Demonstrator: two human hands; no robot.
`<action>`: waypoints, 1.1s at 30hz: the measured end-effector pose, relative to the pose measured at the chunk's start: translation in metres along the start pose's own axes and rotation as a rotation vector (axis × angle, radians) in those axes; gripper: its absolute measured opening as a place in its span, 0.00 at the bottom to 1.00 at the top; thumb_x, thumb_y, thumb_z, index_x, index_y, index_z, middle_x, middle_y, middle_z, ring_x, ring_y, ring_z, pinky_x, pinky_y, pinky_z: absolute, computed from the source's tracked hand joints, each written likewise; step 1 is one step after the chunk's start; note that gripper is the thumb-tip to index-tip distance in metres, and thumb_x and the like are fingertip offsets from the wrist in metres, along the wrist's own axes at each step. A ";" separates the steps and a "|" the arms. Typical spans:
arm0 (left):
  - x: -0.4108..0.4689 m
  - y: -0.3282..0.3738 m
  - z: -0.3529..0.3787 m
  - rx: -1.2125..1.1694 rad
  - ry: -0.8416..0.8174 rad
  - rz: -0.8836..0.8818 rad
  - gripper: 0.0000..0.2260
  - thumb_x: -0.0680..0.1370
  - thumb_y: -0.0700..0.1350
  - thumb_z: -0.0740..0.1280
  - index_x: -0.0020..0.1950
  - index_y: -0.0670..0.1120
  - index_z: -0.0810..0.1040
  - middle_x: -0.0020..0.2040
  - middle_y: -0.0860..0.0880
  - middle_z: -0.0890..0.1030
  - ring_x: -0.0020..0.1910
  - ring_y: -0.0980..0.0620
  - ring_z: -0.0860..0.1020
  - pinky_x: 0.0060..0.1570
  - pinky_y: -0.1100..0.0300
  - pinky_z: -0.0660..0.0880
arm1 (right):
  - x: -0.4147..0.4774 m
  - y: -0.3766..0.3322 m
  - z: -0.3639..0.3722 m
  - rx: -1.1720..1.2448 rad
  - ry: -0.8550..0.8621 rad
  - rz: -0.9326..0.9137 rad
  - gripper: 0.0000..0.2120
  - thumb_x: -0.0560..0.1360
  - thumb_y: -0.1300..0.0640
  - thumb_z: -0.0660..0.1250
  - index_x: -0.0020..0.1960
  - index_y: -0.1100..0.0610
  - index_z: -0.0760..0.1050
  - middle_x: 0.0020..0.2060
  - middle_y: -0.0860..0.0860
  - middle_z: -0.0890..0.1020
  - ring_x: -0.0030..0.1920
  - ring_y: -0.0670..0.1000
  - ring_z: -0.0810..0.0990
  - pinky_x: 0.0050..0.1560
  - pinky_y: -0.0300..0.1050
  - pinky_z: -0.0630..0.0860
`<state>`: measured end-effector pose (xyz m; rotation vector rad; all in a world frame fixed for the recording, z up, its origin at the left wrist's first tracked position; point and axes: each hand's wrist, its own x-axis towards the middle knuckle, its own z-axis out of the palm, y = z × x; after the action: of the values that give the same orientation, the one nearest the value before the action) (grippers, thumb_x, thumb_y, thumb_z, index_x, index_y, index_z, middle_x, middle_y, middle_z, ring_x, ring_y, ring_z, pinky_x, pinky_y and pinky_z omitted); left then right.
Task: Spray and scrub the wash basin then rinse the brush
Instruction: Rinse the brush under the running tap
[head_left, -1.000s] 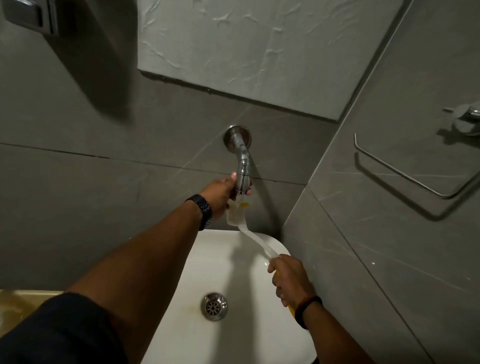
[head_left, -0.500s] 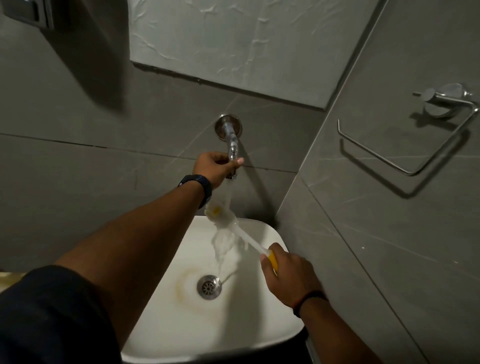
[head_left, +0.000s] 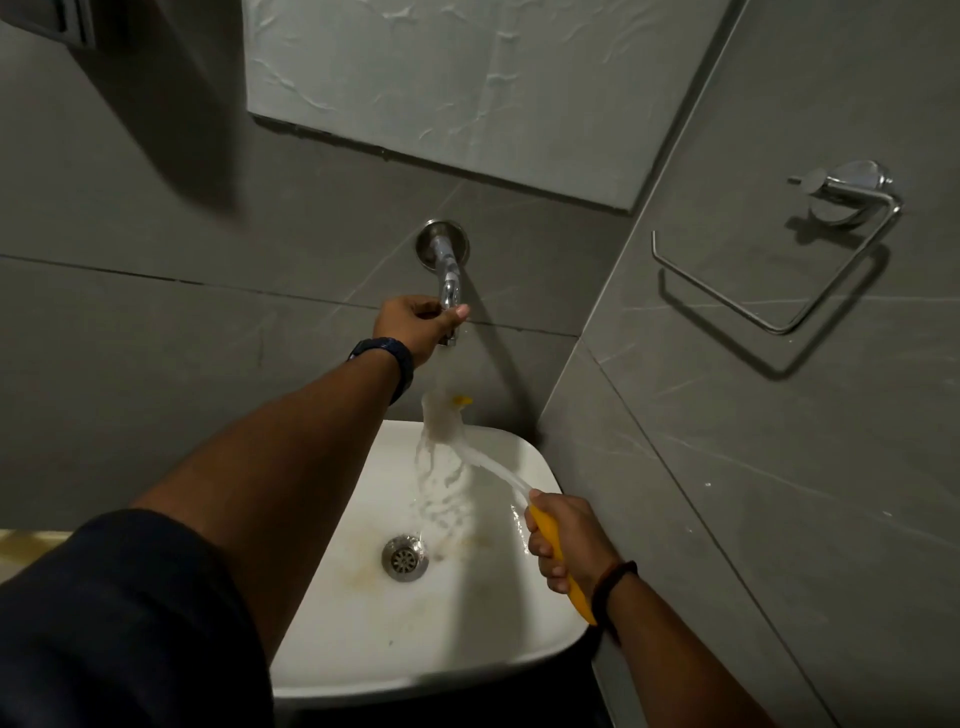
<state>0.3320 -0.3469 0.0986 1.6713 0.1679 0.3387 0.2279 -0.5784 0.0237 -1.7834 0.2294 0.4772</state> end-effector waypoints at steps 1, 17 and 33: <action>0.000 0.000 0.000 0.009 0.000 -0.001 0.12 0.73 0.52 0.71 0.47 0.44 0.82 0.35 0.52 0.80 0.32 0.60 0.76 0.32 0.68 0.68 | 0.000 -0.001 0.000 -0.004 0.008 -0.018 0.16 0.77 0.49 0.59 0.34 0.56 0.68 0.22 0.51 0.67 0.18 0.48 0.59 0.21 0.34 0.56; 0.001 -0.001 0.000 0.007 0.009 -0.001 0.09 0.72 0.51 0.72 0.43 0.46 0.81 0.33 0.53 0.80 0.32 0.59 0.76 0.34 0.66 0.69 | 0.001 0.000 0.015 -0.520 0.200 -0.433 0.17 0.76 0.48 0.60 0.32 0.53 0.64 0.27 0.56 0.73 0.27 0.56 0.70 0.30 0.48 0.68; 0.004 -0.005 0.000 -0.010 -0.009 -0.009 0.07 0.71 0.51 0.73 0.43 0.48 0.81 0.36 0.51 0.82 0.38 0.54 0.80 0.44 0.60 0.74 | -0.010 -0.001 0.003 -1.130 0.333 -0.758 0.13 0.77 0.45 0.57 0.45 0.54 0.69 0.34 0.55 0.81 0.35 0.61 0.78 0.32 0.48 0.68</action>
<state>0.3364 -0.3451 0.0943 1.6613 0.1671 0.3244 0.2188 -0.5758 0.0279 -2.8280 -0.6098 -0.3455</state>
